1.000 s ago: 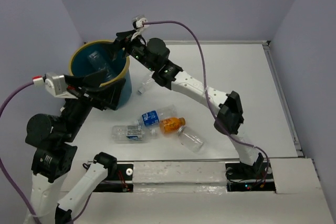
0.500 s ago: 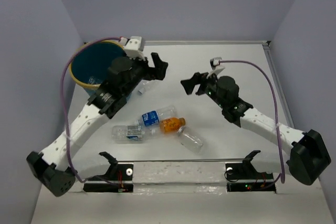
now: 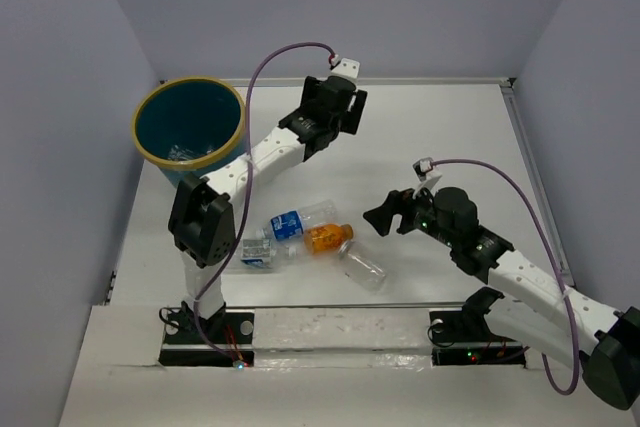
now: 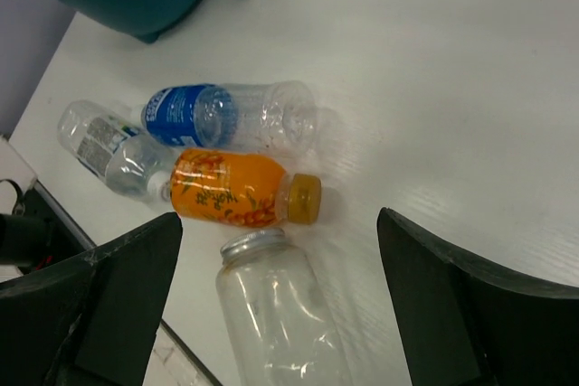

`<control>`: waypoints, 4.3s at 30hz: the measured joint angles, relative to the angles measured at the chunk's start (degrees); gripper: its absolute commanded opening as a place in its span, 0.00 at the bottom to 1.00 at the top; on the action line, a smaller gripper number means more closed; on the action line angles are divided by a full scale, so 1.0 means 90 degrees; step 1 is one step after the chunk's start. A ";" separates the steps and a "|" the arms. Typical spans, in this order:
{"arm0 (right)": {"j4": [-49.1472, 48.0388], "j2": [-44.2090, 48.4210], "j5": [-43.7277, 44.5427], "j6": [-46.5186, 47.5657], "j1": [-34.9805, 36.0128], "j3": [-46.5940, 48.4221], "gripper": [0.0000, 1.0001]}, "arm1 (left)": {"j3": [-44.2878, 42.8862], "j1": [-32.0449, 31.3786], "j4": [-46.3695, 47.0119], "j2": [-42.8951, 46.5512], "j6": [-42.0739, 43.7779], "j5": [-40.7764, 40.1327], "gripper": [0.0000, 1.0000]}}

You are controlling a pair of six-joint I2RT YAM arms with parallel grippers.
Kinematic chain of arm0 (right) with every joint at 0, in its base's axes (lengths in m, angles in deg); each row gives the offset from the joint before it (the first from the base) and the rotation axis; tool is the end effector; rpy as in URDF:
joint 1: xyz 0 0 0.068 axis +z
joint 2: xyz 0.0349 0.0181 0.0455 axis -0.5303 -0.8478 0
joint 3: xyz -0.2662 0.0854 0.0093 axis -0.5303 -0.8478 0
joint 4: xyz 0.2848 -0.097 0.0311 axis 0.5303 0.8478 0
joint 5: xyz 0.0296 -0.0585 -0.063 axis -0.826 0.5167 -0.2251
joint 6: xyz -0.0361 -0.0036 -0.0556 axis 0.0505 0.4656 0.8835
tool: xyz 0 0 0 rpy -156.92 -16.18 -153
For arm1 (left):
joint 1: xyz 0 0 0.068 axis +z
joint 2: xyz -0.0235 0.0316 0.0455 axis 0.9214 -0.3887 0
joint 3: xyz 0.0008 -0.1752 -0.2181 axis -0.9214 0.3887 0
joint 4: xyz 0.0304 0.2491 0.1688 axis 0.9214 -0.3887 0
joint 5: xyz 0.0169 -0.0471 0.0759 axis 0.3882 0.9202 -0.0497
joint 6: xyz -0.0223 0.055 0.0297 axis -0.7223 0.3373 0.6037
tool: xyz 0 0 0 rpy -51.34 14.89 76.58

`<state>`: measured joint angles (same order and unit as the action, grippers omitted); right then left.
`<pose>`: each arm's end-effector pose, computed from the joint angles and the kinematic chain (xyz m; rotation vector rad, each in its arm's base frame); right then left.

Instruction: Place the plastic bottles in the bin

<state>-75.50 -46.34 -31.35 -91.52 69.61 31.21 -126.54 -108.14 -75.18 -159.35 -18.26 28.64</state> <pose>0.1958 0.1581 0.2334 -0.2732 1.9336 0.8617 0.3931 -0.3132 0.3422 0.3499 1.8705 -0.1130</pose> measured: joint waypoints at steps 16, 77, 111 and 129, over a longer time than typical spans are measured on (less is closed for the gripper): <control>0.1399 0.0396 -0.0668 0.0058 0.0172 -0.0148 0.99 | -0.0741 0.0928 -0.0386 -0.1821 0.0420 -0.0318 0.99; 0.3232 -0.1214 0.1707 0.0566 0.2334 0.1943 0.64 | 0.0087 0.1834 0.0712 0.3854 -0.0571 0.1775 0.58; 0.2135 -0.2246 0.0945 0.1275 0.2414 0.4330 0.63 | 0.1921 0.4945 0.1285 0.4073 -0.1775 0.2652 0.99; -0.0474 -0.5904 0.0430 0.1481 0.2416 0.8869 0.60 | 0.3373 0.4823 -0.0250 0.6479 -0.1729 0.3934 0.99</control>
<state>-79.76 -99.47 -27.48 -78.19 91.36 111.03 -96.18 -64.73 -77.44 -101.04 -33.82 64.05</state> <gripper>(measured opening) 0.795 0.989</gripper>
